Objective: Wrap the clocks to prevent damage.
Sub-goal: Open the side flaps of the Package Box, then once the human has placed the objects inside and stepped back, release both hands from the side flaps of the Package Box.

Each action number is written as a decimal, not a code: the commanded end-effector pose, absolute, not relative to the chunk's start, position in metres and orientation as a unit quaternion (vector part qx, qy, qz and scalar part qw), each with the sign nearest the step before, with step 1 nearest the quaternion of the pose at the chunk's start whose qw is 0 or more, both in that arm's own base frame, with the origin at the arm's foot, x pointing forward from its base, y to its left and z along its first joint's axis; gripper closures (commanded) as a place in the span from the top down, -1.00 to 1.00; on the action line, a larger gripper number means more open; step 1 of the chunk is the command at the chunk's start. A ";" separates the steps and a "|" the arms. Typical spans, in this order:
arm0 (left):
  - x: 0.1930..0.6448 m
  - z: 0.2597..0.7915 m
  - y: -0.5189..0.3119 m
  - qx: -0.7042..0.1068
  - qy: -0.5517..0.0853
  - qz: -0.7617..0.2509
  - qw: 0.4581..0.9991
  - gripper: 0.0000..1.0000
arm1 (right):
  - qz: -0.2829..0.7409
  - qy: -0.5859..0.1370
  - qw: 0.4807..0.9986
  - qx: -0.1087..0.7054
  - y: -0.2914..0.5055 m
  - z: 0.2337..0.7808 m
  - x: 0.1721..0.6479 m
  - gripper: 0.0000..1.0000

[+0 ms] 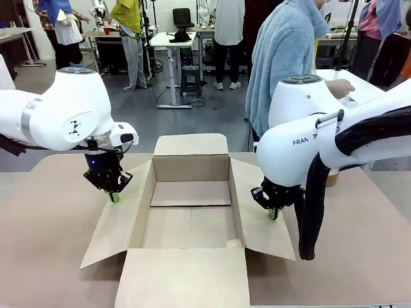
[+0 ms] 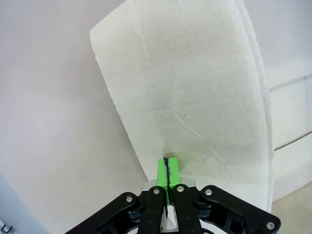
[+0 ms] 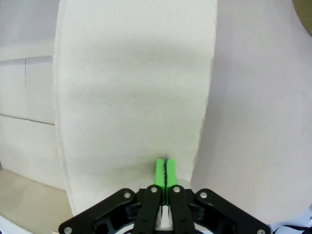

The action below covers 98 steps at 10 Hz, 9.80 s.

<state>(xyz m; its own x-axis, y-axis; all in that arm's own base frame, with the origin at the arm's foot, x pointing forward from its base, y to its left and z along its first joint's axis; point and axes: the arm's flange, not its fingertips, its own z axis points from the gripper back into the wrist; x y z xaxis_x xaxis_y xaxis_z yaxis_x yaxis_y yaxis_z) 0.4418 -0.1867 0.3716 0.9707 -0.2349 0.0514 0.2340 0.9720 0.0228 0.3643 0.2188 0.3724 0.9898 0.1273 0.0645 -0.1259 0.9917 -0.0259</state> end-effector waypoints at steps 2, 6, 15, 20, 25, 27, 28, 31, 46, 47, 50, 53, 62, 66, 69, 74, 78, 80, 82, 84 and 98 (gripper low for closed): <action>0.440 0.369 -0.186 0.016 -0.022 -0.120 0.992 -0.99 | 0.062 -0.031 0.997 -0.016 0.218 0.370 0.363 -0.98; 0.440 0.369 -0.186 0.016 -0.022 -0.120 0.992 -0.99 | 0.062 -0.031 0.997 -0.016 0.218 0.370 0.363 -0.98; 0.440 0.369 -0.186 0.016 -0.022 -0.120 0.992 -0.99 | 0.062 -0.031 0.997 -0.016 0.218 0.370 0.363 -0.98; 0.440 0.369 -0.186 0.016 -0.022 -0.120 0.992 -0.99 | 0.062 -0.031 0.997 -0.016 0.218 0.370 0.363 -0.98; 0.440 0.369 -0.186 0.016 -0.022 -0.120 0.992 -0.99 | 0.062 -0.031 0.997 -0.016 0.218 0.370 0.363 -0.98; 0.440 0.369 -0.186 0.016 -0.022 -0.120 0.992 -0.99 | 0.062 -0.031 0.997 -0.016 0.218 0.370 0.363 -0.98; 0.440 0.369 -0.186 0.016 -0.022 -0.120 0.992 -0.99 | 0.062 -0.031 0.997 -0.016 0.218 0.370 0.363 -0.98; 0.440 0.369 -0.186 0.016 -0.022 -0.120 0.992 -0.99 | 0.062 -0.031 0.997 -0.016 0.218 0.370 0.363 -0.98; 0.440 0.369 -0.186 0.016 -0.022 -0.120 0.992 -0.99 | 0.062 -0.031 0.997 -0.016 0.218 0.370 0.363 -0.98; 0.440 0.369 -0.186 0.016 -0.022 -0.120 0.992 -0.99 | 0.062 -0.031 0.997 -0.016 0.218 0.370 0.363 -0.98; 0.440 0.369 -0.186 0.016 -0.022 -0.120 0.992 -0.99 | 0.062 -0.031 0.997 -0.016 0.218 0.370 0.363 -0.98; 0.440 0.369 -0.186 0.016 -0.022 -0.120 0.992 -0.99 | 0.062 -0.031 0.997 -0.016 0.218 0.370 0.363 -0.98; 0.440 0.369 -0.186 0.016 -0.022 -0.120 0.992 -0.99 | 0.062 -0.031 0.997 -0.016 0.218 0.370 0.363 -0.98; 0.440 0.369 -0.186 0.016 -0.022 -0.120 0.992 -0.99 | 0.062 -0.031 0.997 -0.016 0.218 0.370 0.363 -0.98; 0.440 0.369 -0.186 0.016 -0.022 -0.120 0.992 -0.99 | 0.062 -0.031 0.997 -0.016 0.218 0.370 0.363 -0.98; 0.440 0.369 -0.186 0.016 -0.022 -0.120 0.992 -0.99 | 0.062 -0.031 0.997 -0.016 0.218 0.370 0.363 -0.98; 0.440 0.369 -0.186 0.016 -0.022 -0.120 0.992 -0.99 | 0.062 -0.031 0.997 -0.016 0.218 0.370 0.363 -0.98; 0.440 0.369 -0.186 0.016 -0.022 -0.120 0.992 -0.99 | 0.062 -0.031 0.997 -0.016 0.218 0.370 0.363 -0.98; 0.440 0.369 -0.186 0.016 -0.022 -0.120 0.992 -0.99 | 0.062 -0.031 0.997 -0.016 0.218 0.370 0.363 -0.98; 0.440 0.369 -0.186 0.016 -0.022 -0.120 0.992 -0.99 | 0.062 -0.031 0.997 -0.016 0.218 0.370 0.363 -0.98; 0.440 0.369 -0.186 0.016 -0.022 -0.120 0.992 -0.99 | 0.062 -0.031 0.997 -0.016 0.218 0.370 0.363 -0.98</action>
